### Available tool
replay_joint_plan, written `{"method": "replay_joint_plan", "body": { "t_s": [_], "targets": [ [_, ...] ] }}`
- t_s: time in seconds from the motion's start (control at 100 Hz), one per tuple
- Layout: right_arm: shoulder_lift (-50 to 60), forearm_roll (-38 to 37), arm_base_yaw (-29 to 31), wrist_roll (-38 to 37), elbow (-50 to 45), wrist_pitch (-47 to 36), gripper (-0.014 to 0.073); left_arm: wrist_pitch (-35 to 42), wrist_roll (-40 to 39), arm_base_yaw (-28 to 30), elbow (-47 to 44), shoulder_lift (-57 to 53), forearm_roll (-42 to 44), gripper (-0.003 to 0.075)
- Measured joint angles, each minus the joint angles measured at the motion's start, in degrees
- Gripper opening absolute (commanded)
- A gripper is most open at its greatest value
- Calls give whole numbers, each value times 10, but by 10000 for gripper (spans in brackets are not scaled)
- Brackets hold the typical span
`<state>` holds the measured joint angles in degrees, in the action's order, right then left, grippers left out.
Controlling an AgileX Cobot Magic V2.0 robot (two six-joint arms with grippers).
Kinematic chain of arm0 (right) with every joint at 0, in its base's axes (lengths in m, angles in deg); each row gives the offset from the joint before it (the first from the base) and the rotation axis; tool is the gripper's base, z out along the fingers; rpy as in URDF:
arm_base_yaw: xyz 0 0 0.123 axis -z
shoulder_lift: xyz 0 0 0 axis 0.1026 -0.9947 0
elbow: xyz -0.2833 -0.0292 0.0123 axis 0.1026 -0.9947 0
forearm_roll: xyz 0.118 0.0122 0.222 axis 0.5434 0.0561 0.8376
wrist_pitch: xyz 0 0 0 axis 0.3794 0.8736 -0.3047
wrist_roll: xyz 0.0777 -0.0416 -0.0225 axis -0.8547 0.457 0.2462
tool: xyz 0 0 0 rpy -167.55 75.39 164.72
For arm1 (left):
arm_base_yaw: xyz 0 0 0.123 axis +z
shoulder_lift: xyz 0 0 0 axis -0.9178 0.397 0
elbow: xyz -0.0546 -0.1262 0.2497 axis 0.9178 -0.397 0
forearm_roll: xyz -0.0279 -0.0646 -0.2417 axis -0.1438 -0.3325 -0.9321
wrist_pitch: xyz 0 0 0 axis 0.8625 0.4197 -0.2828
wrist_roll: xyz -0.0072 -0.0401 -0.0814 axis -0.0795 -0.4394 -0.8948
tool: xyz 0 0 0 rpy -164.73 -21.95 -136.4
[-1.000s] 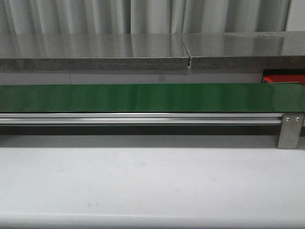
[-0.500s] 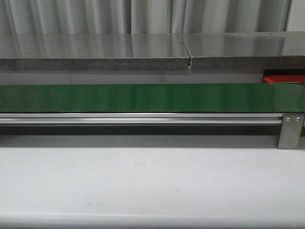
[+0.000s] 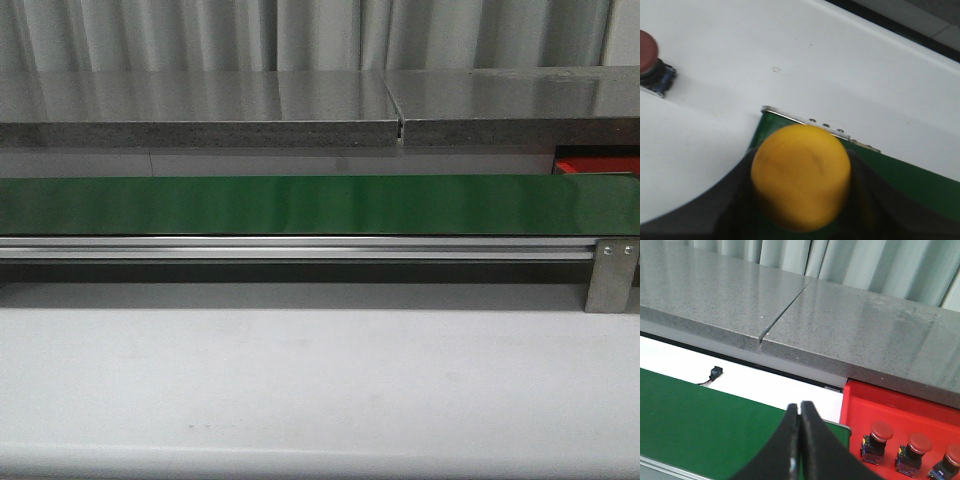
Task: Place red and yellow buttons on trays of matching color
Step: 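Set the yellow button on the belt start and open the left gripper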
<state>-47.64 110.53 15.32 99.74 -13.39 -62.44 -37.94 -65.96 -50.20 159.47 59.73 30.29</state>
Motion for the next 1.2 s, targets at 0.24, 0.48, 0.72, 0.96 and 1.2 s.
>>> {"method": "replay_joint_plan", "body": {
  "t_s": [0.24,0.48,0.72,0.96,1.2],
  "targets": [
    [0,0,0,0,0,0,-59,45,2,-23,-65,-23,8,-20],
    [0,0,0,0,0,0,-59,73,4,-25,-124,-64,27,-20],
    [0,0,0,0,0,0,-59,101,6,-25,-167,-72,35,-20],
    [0,0,0,0,0,0,-59,111,6,-26,-183,-73,34,-9],
    [0,0,0,0,0,0,-59,117,6,-26,-184,-73,35,437]
  ]
}}
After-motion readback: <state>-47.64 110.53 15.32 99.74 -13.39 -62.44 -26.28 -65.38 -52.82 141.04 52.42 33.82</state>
